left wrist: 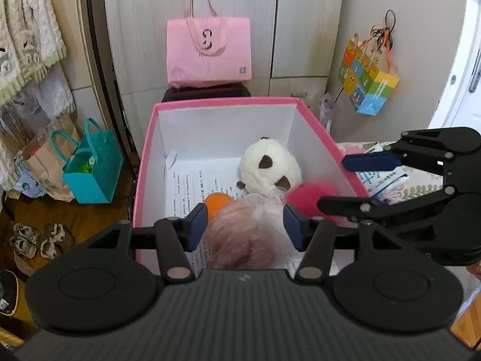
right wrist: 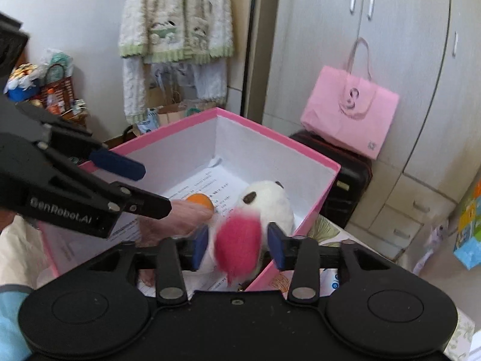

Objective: Organize soft objects
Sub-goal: 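Carry the scrunchie and pom-pom into the pink box and release both, then move both open grippers from the box toward the lilac plush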

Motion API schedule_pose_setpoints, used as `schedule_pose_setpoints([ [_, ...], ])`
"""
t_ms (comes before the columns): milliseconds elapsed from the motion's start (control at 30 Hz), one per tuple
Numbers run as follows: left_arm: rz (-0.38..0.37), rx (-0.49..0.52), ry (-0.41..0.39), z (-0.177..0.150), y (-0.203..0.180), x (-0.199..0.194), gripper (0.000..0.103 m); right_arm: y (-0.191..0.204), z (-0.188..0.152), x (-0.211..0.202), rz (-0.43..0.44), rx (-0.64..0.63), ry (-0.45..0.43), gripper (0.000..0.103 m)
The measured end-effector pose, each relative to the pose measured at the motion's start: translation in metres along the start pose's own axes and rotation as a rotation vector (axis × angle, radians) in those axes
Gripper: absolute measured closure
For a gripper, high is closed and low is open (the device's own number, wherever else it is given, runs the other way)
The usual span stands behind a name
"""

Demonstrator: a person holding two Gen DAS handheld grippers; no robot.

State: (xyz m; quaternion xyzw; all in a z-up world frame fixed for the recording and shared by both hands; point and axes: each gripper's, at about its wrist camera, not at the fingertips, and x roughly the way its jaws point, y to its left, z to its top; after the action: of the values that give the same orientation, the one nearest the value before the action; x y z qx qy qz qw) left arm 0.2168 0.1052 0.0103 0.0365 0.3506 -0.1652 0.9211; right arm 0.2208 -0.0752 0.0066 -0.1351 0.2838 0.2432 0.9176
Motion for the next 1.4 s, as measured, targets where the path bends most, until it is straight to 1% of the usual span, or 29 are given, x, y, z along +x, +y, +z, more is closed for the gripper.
schedule_pose_setpoints([
  [100, -0.004, 0.024, -0.024, -0.004, -0.004, -0.021, 0.047, 0.001, -0.004, -0.018, -0.015, -0.005, -0.034, 0.043],
  [200, -0.025, 0.057, -0.035, -0.01, -0.01, -0.047, 0.046, -0.003, -0.009, -0.046, 0.019, 0.029, -0.062, 0.043],
  [333, -0.079, 0.087, -0.028, -0.018, -0.019, -0.084, 0.045, -0.009, -0.02, -0.085, 0.078, 0.087, -0.083, 0.043],
  [467, -0.106, 0.137, -0.039, -0.025, -0.032, -0.117, 0.041, -0.01, -0.041, -0.125, 0.142, 0.122, -0.069, 0.043],
  [567, -0.13, 0.177, -0.034, -0.034, -0.043, -0.135, 0.041, -0.009, -0.057, -0.151, 0.137, 0.129, -0.053, 0.043],
  [667, -0.158, 0.202, -0.009, -0.045, -0.054, -0.144, 0.041, -0.008, -0.072, -0.172, 0.127, 0.133, -0.027, 0.043],
  [767, -0.17, 0.235, 0.02, -0.056, -0.066, -0.149, 0.041, -0.007, -0.086, -0.188, 0.115, 0.142, 0.006, 0.043],
  [833, -0.179, 0.249, 0.037, -0.062, -0.074, -0.15, 0.041, -0.006, -0.095, -0.197, 0.106, 0.139, 0.02, 0.041],
  [967, -0.208, 0.28, 0.067, -0.071, -0.092, -0.147, 0.04, -0.001, -0.112, -0.208, 0.097, 0.129, 0.027, 0.038],
  [1033, -0.211, 0.327, 0.096, -0.079, -0.102, -0.14, 0.04, 0.002, -0.122, -0.209, 0.097, 0.119, 0.042, 0.036],
  [1067, -0.211, 0.336, 0.114, -0.082, -0.105, -0.136, 0.04, 0.003, -0.126, -0.209, 0.095, 0.115, 0.052, 0.035],
  [1200, -0.248, 0.333, 0.182, -0.093, -0.119, -0.116, 0.04, 0.003, -0.143, -0.208, 0.108, 0.108, 0.084, 0.031],
  [1300, -0.279, 0.331, 0.195, -0.097, -0.13, -0.104, 0.04, -0.004, -0.155, -0.201, 0.104, 0.106, 0.089, 0.028],
  [1400, -0.3, 0.328, 0.188, -0.097, -0.142, -0.091, 0.039, -0.014, -0.166, -0.191, 0.097, 0.11, 0.086, 0.025],
])
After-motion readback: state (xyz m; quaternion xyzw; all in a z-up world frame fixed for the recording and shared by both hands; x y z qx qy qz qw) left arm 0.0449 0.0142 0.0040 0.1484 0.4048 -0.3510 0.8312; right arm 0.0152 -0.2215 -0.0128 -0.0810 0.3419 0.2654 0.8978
